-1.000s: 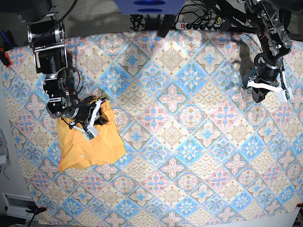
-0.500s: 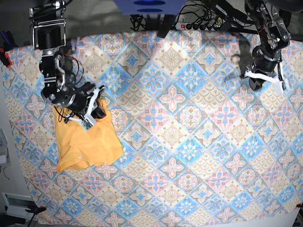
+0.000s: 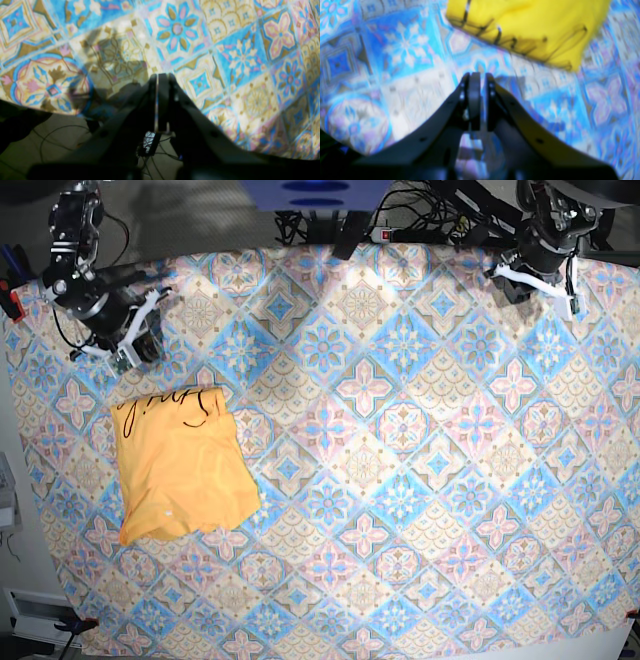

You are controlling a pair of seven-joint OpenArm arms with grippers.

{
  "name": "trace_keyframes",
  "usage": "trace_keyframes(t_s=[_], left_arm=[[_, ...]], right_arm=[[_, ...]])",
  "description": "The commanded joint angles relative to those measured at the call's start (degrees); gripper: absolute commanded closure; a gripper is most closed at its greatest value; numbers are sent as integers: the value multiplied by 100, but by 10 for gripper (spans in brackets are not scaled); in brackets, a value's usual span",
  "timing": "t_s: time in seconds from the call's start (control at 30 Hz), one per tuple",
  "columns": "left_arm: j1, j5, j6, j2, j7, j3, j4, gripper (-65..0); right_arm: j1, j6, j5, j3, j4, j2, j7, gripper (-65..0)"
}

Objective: Fold the T-shirt properly

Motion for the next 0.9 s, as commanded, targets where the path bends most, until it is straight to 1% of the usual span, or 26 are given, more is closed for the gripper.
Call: trace_keyframes(t_s=[0.0,0.07,0.23,0.37,0.47,0.6,0.7,0.87], left_arm=[[165,-3,-16,-31,-61,-41,99,0],[314,-3,-16,31,-61,-59,99,0],[701,-3,-16,49,-61,-50,99,0],[974,-3,-16,119,-61,-50,99,0],[1229,5,-16,128,-61,-15,99,0],[1536,76,-16,154,-61,267,72,0],[1712,128,-16,154,-61,425,46,0],[1712,612,-16,136,-105,688,-367,0]], right_arm=[[-205,12,96,127,160,59,89,-34],[-531,12,96,286,248,59,89,-34],[-1128,12,96,532,283,33,89,-34],[-1594,12,96,760,257,-248,71,-20],[-1955,12,96,787,222,-266,80,-15],[-2315,12,96,787,160,-266,80,-15],[-2465,12,96,743,-174,-266,71,-15],[-2544,12,96,725,-1062,-284,89,-13]])
